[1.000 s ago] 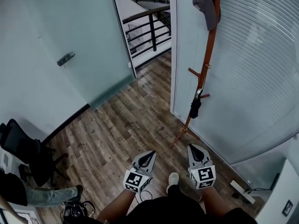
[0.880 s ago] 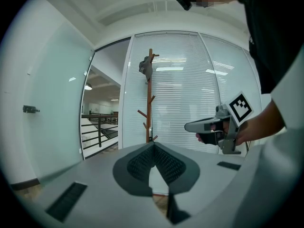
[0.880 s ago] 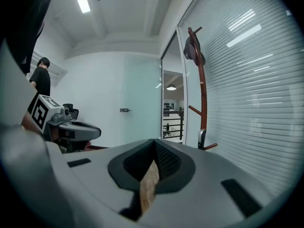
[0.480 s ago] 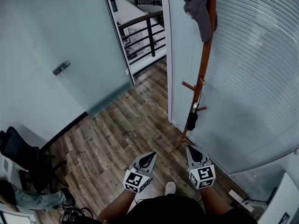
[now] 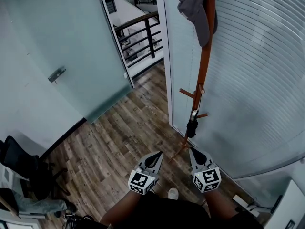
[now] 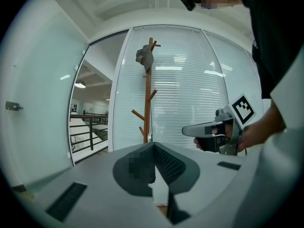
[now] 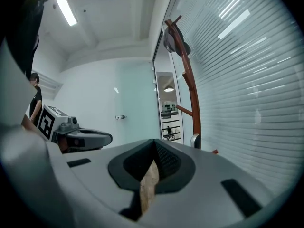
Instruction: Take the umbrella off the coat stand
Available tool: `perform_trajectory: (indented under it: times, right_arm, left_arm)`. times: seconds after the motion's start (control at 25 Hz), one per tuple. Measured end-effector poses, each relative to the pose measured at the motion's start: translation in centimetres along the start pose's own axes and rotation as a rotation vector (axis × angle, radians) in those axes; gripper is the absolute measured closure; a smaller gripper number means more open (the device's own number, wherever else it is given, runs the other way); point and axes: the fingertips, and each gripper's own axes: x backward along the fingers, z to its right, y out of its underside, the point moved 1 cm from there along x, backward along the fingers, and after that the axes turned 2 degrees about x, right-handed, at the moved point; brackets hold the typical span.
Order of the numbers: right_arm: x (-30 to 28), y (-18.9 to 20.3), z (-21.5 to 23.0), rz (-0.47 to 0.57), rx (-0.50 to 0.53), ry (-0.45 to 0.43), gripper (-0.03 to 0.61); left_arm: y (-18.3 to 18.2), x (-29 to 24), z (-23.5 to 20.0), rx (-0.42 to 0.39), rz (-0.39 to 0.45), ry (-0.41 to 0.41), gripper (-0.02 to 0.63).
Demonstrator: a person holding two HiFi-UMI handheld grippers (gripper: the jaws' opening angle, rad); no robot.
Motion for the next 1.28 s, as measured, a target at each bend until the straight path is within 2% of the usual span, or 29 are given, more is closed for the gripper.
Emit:
perform_trajectory:
  times: [0.16, 0.4, 0.88, 1.28]
  right_arm:
    - [-0.6, 0.4, 1.3, -0.016, 0.016, 0.041, 0.572]
    - [-2.7, -0.1, 3.0, -0.006, -0.025, 0.131, 0.572]
    - [-7.9, -1.1, 4.2, -0.019, -0.018, 0.325, 0.572]
    - [-9.7, 0.4, 3.5, -0.033, -0.040, 0.512, 0.572]
  left_arm:
    - [0.0, -2.1, -0.8, -0.012, -0.016, 0.057, 0.600]
    - [-0.1, -5.2, -3.9, 0.035, -0.020, 0.121, 0.600]
    - [-2.0, -11.3, -9.8, -0.028, -0.026, 0.311, 0.600]
    - [-2.1, -12.4, -13.0, -0.049, -0.034, 0.448, 0.600]
